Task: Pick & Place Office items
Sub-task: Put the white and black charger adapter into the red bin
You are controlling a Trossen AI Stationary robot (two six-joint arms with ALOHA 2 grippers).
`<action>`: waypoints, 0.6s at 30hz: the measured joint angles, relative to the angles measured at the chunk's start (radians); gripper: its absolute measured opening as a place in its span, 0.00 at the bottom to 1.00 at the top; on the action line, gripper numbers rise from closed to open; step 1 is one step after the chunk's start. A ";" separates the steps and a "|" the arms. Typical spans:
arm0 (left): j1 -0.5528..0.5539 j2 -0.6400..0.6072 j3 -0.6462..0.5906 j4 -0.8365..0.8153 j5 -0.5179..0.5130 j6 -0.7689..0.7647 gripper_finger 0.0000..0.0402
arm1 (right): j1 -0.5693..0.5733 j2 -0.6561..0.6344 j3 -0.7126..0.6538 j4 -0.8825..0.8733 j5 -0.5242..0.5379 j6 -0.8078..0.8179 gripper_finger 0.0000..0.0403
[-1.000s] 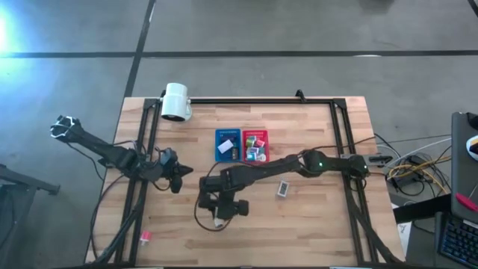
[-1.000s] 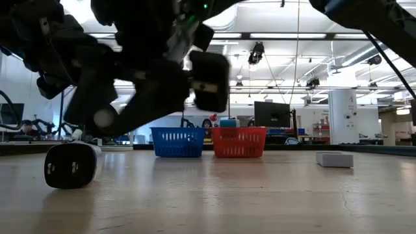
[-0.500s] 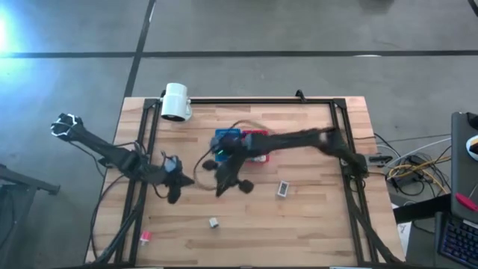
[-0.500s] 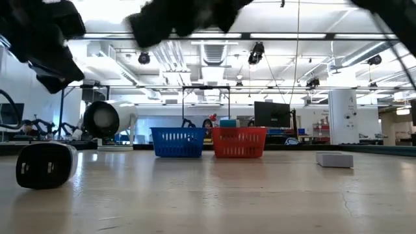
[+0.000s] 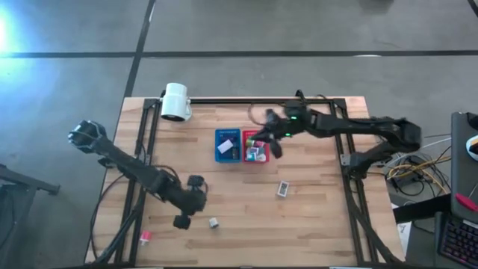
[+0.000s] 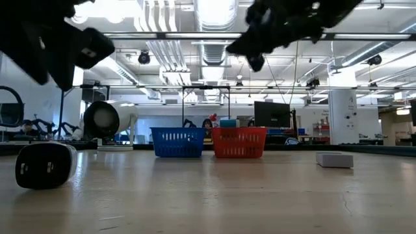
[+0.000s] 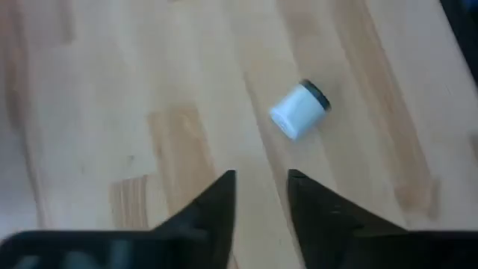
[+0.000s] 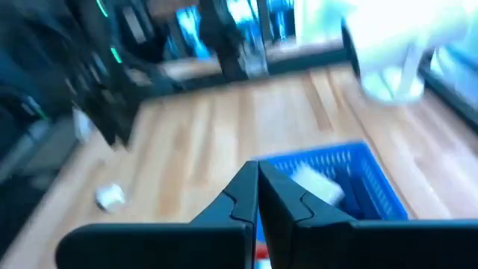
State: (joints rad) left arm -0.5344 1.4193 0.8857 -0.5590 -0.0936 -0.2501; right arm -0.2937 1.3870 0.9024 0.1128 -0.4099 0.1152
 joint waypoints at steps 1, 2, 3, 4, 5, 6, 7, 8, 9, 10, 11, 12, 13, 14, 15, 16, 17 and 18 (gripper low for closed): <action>-0.006 0.032 0.034 -0.028 0.004 0.050 0.34 | -0.006 -0.045 -0.042 0.036 -0.002 0.017 0.02; -0.012 0.062 0.066 -0.041 0.005 0.103 0.39 | -0.010 -0.086 -0.083 0.058 -0.005 0.028 0.02; -0.016 0.087 0.093 -0.055 0.005 0.155 0.43 | -0.011 -0.115 -0.118 0.074 -0.012 0.041 0.02; -0.018 0.110 0.115 -0.077 0.005 0.207 0.48 | -0.011 -0.137 -0.149 0.085 -0.013 0.050 0.02; -0.019 0.133 0.137 -0.089 0.005 0.257 0.52 | -0.012 -0.156 -0.177 0.084 -0.010 0.057 0.02; -0.020 0.154 0.159 -0.087 0.007 0.308 0.56 | -0.013 -0.172 -0.204 0.070 -0.004 0.062 0.02; -0.022 0.172 0.179 -0.083 0.017 0.360 0.59 | -0.013 -0.188 -0.224 0.067 -0.003 0.066 0.02; -0.023 0.190 0.197 -0.085 0.024 0.410 0.62 | -0.013 -0.203 -0.237 0.082 -0.003 0.073 0.02; -0.023 0.210 0.218 -0.088 0.025 0.450 0.64 | -0.013 -0.221 -0.250 0.097 -0.003 0.082 0.02; -0.024 0.232 0.237 -0.086 0.027 0.484 0.65 | -0.012 -0.235 -0.267 0.097 -0.006 0.089 0.02; -0.024 0.252 0.253 -0.087 0.028 0.512 0.66 | -0.011 -0.242 -0.279 0.089 -0.012 0.093 0.02; -0.024 0.272 0.266 -0.097 0.034 0.539 0.67 | -0.008 -0.243 -0.287 0.088 -0.011 0.098 0.02; -0.024 0.293 0.278 -0.107 0.046 0.565 0.67 | -0.005 -0.245 -0.297 0.086 -0.007 0.106 0.02; -0.022 0.312 0.289 -0.108 0.058 0.591 0.67 | -0.003 -0.252 -0.306 0.076 -0.006 0.112 0.02; -0.022 0.329 0.296 -0.109 0.071 0.614 0.67 | -0.001 -0.256 -0.307 0.080 -0.006 0.116 0.02; -0.022 0.347 0.300 -0.120 0.084 0.629 0.67 | 0.002 -0.257 -0.305 0.095 -0.006 0.119 0.02; -0.021 0.366 0.305 -0.126 0.096 0.641 0.67 | 0.002 -0.258 -0.306 0.099 -0.007 0.123 0.02; -0.020 0.381 0.308 -0.122 0.107 0.649 0.67 | 0.002 -0.258 -0.310 0.088 -0.009 0.128 0.02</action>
State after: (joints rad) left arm -0.5545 1.7999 1.1933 -0.6811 0.0138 0.3993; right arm -0.2916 1.1294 0.5925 0.2007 -0.4187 0.2429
